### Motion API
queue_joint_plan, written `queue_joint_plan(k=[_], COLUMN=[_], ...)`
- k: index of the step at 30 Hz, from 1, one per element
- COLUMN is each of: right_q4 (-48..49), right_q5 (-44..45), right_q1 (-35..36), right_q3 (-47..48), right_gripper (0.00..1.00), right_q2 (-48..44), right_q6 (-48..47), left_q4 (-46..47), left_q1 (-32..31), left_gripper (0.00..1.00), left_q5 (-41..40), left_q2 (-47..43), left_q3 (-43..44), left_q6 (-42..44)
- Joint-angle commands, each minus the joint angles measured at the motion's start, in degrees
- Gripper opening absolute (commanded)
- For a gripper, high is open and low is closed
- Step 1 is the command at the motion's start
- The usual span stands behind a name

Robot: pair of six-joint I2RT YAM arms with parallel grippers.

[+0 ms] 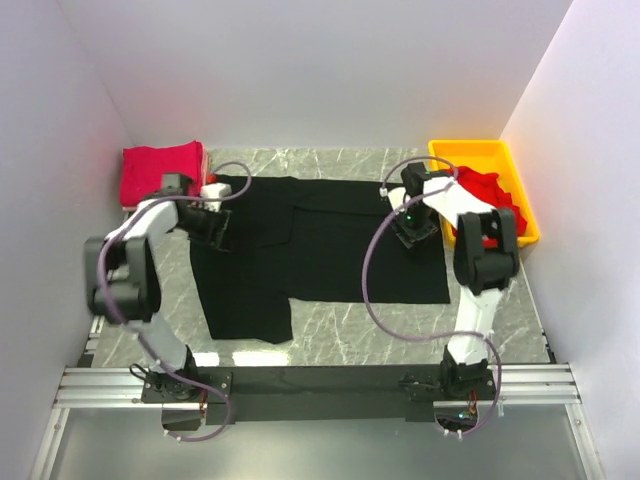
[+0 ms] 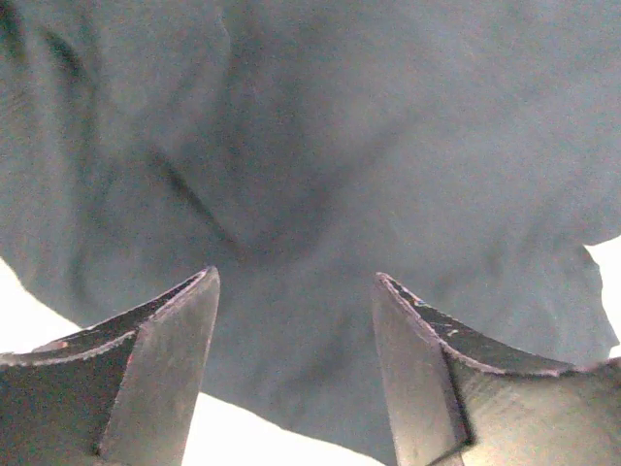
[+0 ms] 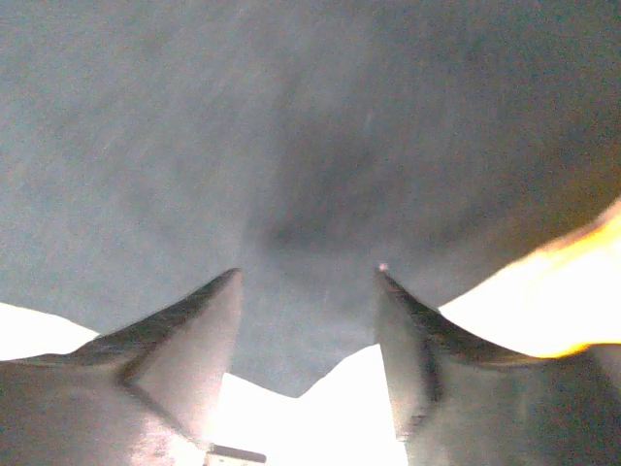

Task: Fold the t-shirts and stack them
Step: Fold the tshirt

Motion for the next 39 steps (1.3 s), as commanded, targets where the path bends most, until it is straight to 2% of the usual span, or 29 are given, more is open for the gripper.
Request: queue_joint_plan(k=[1,4,6,7,10,14,17,22,28,32,37,39], right_q4=[-0.47,-0.3,0.05,0.4,3.12,9.7,13.74,19.29,23.6,24.14,23.35,22.73], right_q5=[-4.57,-5.02,-4.31,-3.96,-2.21,0.78,2.89,6.84,9.04,9.58,9.49,9.4], right_q1=[-0.01,0.08,0.43,0.69,1.49,4.2,5.44,5.62,5.62,5.62,5.53,5.53], right_q3=[-3.69,-11.05,-15.12,-19.14,-28.27,-38.67,-44.39,-50.28,-52.48,-53.28,-51.79,-50.48], right_gripper=[0.69,0.71,0.7,0.68,0.62,0.54,0.51,0.5,0.48,0.32,0.03,0.0], right_q2=[-14.19,-22.19,-27.73,-29.57,-36.78,-44.08,-45.76,-45.42,-42.34,-41.11,-40.67,-40.32], right_q6=[-4.99,-8.95,-12.01,-12.99,-16.42,-19.58,-20.9,-22.93,-24.42,-25.83,-25.83,-25.39], left_q4=[-6.06,-13.85,-17.04,-20.63,-23.56,-21.99,-20.67,-20.49,-19.53,-18.38,-15.57,-13.38], left_q1=[1.47,3.32,6.3,7.27,10.43,13.25,13.52,13.61,13.61,13.61,13.52,13.52], left_gripper=[0.71,0.69,0.69,0.67,0.66,0.63,0.61,0.61,0.62,0.6,0.57,0.57], left_q5=[8.43,11.77,13.0,13.7,12.84,10.55,10.2,10.55,10.2,9.23,8.44,8.09], left_q2=[-13.09,-18.02,-20.13,-21.88,-24.7,-26.73,-26.38,-23.74,-23.21,-22.6,-23.12,-23.04], left_q3=[-1.32,-4.74,-8.08,-9.13,-13.53,-18.62,-19.25,-17.76,-18.37,-19.95,-22.5,-23.38], left_q6=[10.53,23.33,28.63,33.96,40.93,44.65,44.57,43.51,46.14,49.57,53.0,53.88])
